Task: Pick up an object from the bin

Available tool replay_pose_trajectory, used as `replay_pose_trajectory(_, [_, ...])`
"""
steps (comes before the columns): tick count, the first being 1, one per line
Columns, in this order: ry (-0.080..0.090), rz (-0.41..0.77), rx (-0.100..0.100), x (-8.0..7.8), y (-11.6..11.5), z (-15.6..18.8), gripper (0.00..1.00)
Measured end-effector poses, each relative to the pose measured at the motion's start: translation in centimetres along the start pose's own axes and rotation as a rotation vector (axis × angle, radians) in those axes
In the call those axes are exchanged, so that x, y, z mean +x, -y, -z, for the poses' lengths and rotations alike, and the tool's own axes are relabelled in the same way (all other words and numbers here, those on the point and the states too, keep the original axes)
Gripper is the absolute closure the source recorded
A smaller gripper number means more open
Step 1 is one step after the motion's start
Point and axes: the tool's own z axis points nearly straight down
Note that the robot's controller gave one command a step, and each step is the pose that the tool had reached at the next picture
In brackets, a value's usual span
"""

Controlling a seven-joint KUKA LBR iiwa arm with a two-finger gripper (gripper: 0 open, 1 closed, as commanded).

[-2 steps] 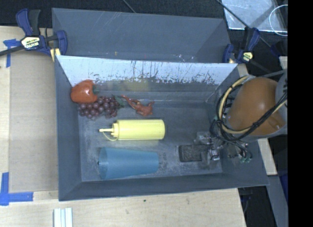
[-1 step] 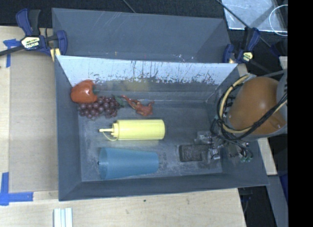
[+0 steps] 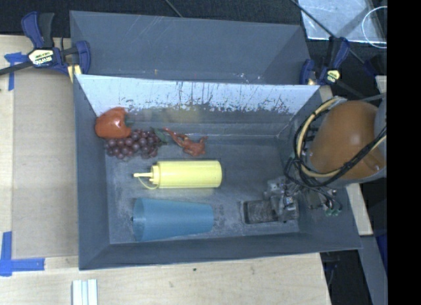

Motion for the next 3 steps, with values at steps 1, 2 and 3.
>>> replay_pose_trajectory(1, [0.001, 0.001, 0.0, 0.0, 0.0, 0.5, 1.0])
replay_pose_trajectory(2, [0.0, 0.001, 0.0, 0.0, 0.0, 2.5, 1.0])
replay_pose_trajectory(3, [-0.001, 0.0, 0.0, 0.0, 0.0, 5.6, 1.0])
